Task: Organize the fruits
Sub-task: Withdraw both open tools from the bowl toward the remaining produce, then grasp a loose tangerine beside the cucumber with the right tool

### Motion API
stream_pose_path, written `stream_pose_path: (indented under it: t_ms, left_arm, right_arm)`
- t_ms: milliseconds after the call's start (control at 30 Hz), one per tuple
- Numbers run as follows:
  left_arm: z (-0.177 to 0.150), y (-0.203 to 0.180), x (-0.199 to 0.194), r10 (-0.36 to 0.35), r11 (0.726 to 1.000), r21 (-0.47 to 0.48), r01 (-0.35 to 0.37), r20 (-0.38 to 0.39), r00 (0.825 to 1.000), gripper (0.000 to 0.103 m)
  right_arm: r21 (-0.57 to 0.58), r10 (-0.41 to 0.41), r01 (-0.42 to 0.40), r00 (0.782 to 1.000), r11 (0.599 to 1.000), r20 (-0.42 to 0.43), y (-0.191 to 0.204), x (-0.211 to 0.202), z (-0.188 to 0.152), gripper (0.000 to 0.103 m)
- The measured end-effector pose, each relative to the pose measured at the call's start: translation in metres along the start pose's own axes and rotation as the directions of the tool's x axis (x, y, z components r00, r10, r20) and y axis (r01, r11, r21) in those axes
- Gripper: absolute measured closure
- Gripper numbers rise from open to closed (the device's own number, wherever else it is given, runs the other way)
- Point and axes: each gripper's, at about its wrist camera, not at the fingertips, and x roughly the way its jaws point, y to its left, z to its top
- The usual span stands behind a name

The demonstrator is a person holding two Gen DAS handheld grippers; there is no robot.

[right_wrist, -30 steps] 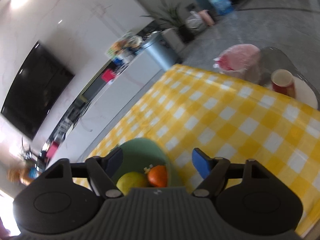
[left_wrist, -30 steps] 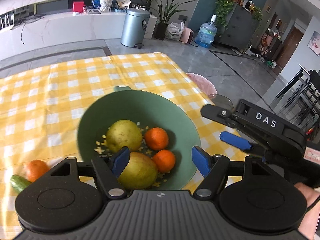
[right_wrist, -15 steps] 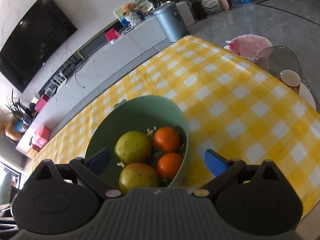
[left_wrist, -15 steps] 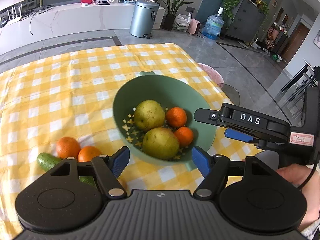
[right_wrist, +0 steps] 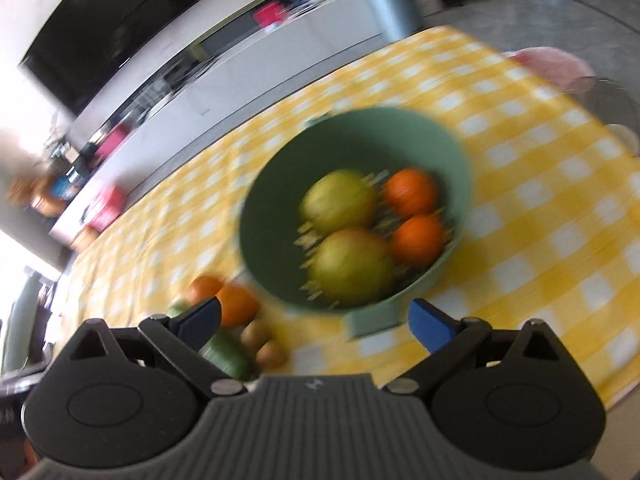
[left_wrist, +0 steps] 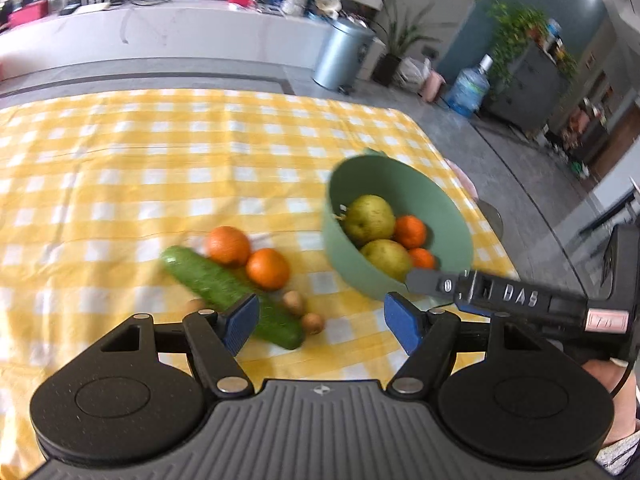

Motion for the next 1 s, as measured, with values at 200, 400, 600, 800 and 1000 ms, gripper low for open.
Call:
stream_pose_path:
  t_ms: [200, 400, 600, 800, 1000]
  left_arm:
    - [-0.026, 0.031, -0.023, 0.01, 0.998, -0.067, -0.004, 0.089, 0.996, 0.019]
    - [-0.045, 0.06, -0.028, 0.033, 0.992, -0.123, -0.024, 0.07, 0.997, 0.019]
    - [-0.058, 0.091, -0.034, 0.03, 0.978, -0.208, -0.015, 0.068, 0.997, 0.019]
    - [-0.068, 0.105, -0.023, 0.01, 0.973, -0.231, -0.002, 0.035, 0.999, 0.019]
    - [-0.076, 0.113, -0.008, -0.01, 0.972, -0.236, 0.012, 0.01, 1.0, 0.019]
  right_arm:
    - [-0.04, -0.023, 0.022, 0.999, 0.999, -0.025, 0.015, 0.002, -0.012, 0.014]
    - [-0.052, 0.003, -0.004, 1.0, 0.999, -0.008, 0.024, -0.009, -0.021, 0.015]
    - [-0.078, 0.1, -0.104, 0.993, 0.992, -0.057, 0.045, -0.004, -0.042, 0.026]
    - [-0.143, 0.098, -0.111, 0.991, 0.983, -0.095, 0.07, 0.013, -0.057, 0.042]
    - [-0.118, 0.099, -0.111, 0.99, 0.987, -0.098, 0.078, 0.033, -0.064, 0.055]
